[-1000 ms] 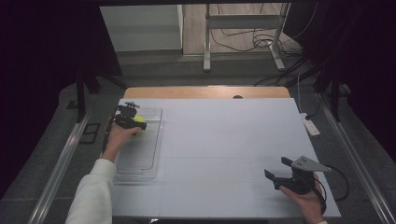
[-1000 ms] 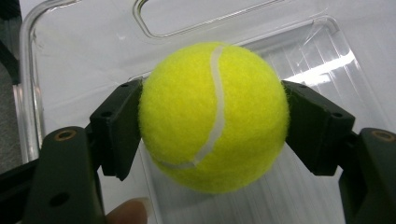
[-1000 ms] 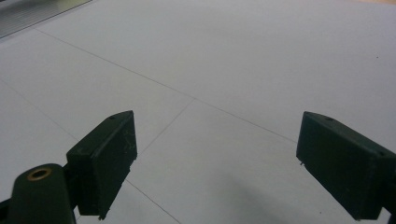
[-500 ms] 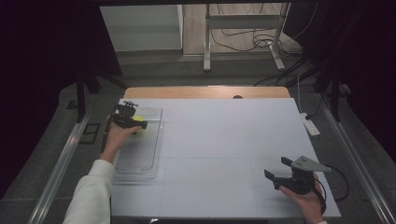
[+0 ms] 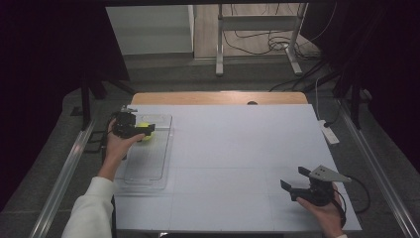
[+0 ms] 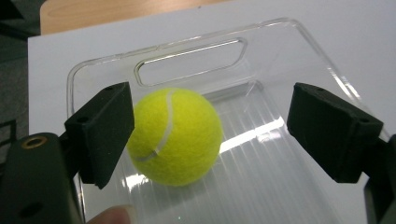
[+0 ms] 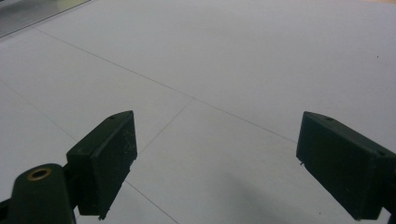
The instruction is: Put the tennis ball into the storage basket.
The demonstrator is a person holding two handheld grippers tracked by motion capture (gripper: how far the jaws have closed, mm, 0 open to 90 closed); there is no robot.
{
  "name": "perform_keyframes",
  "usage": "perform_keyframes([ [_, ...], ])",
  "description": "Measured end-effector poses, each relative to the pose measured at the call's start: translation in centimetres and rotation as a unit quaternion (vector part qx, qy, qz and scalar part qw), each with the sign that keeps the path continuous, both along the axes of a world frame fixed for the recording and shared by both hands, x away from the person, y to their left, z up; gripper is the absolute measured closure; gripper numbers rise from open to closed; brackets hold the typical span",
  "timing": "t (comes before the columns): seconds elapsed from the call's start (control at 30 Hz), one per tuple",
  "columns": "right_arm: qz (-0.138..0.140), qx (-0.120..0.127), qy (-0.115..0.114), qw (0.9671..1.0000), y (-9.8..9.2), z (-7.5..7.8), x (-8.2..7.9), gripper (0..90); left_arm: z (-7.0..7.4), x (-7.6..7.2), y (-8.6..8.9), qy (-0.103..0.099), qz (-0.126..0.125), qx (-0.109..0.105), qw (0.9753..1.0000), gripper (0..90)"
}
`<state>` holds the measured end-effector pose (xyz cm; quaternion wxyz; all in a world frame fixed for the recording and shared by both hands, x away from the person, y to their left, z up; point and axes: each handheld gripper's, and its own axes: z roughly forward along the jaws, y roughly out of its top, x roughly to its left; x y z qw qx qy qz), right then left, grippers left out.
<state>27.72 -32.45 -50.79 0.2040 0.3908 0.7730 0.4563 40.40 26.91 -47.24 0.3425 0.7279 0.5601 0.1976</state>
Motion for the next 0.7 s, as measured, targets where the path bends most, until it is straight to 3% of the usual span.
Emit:
perform_keyframes([
  [0.4,-0.003,0.002,0.003,1.0,-0.1,-0.2,0.1,12.4,0.6,-1.7,-0.5,-0.026,-0.029,-0.032,0.9987,16.4],
  [0.7,-0.001,0.002,0.002,1.0,0.0,-0.1,0.0,12.4,1.3,-3.2,-1.4,-0.041,-0.058,-0.054,0.996,15.9],
])
